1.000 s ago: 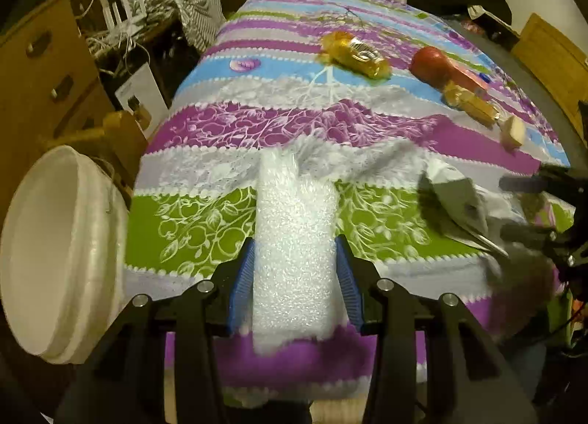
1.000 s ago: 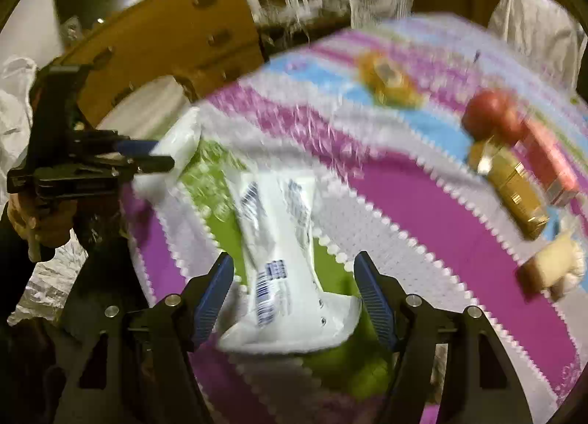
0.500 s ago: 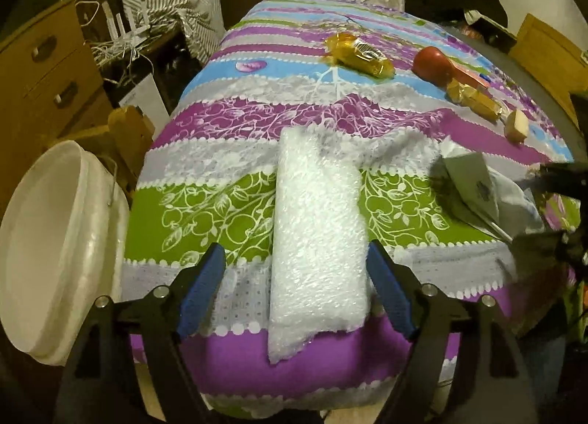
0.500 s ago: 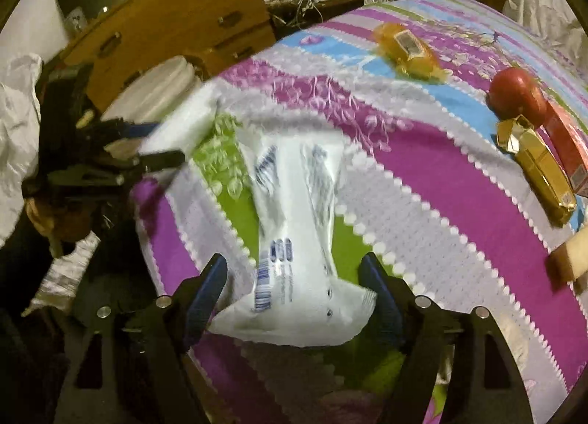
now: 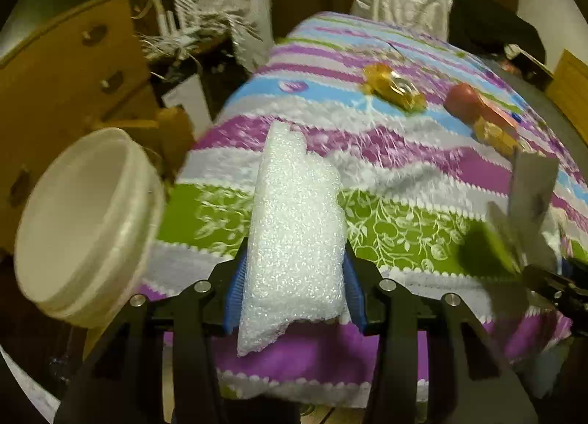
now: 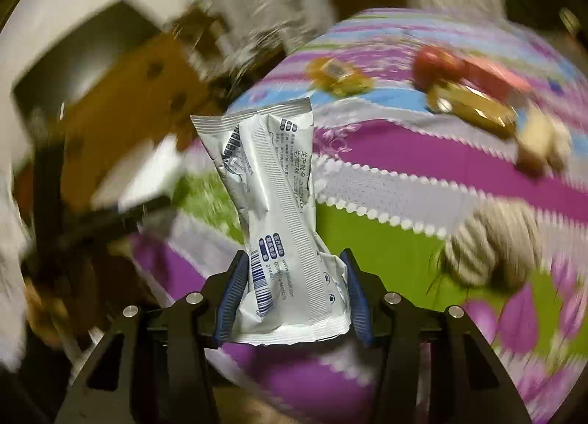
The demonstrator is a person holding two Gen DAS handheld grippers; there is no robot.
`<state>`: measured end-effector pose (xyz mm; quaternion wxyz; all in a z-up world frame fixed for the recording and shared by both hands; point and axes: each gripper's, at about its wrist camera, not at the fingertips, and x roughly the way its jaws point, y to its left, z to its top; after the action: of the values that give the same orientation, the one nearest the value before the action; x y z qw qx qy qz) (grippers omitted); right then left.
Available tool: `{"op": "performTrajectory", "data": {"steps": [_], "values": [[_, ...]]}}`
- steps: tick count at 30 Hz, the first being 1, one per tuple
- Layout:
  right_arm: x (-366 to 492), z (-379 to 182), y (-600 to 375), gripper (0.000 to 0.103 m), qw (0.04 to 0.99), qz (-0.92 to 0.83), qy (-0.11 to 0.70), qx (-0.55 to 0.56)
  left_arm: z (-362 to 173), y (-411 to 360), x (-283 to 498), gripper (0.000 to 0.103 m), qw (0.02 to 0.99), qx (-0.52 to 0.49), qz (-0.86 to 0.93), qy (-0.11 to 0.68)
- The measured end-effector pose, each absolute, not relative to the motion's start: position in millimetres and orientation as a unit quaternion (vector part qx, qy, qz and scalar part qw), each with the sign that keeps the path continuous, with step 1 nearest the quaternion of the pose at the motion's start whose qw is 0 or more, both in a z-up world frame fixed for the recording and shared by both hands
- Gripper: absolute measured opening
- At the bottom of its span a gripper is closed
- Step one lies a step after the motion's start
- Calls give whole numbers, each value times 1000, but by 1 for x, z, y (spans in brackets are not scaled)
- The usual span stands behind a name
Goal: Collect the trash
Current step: 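Grasp the white barcode packet with the right tool, then carry the foam sheet in the left tool while the right tool carries the packet to the bucket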
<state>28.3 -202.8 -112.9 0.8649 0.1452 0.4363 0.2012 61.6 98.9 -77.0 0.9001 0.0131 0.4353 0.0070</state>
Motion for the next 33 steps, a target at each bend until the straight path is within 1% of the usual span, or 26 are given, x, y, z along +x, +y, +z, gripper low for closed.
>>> {"op": "performTrajectory", "data": {"steps": [3, 9, 23, 33], "values": [[17, -103, -203, 53, 866, 177, 424, 198, -66, 94, 53, 44, 909, 33, 35, 415], [4, -91, -195, 53, 880, 149, 408, 194, -51, 92, 42, 44, 919, 47, 64, 386], [-6, -94, -172, 53, 879, 147, 420, 173, -33, 97, 27, 44, 932, 60, 87, 346], [28, -73, -134, 53, 881, 176, 415, 146, -17, 132, 33, 44, 936, 44, 113, 332]]}}
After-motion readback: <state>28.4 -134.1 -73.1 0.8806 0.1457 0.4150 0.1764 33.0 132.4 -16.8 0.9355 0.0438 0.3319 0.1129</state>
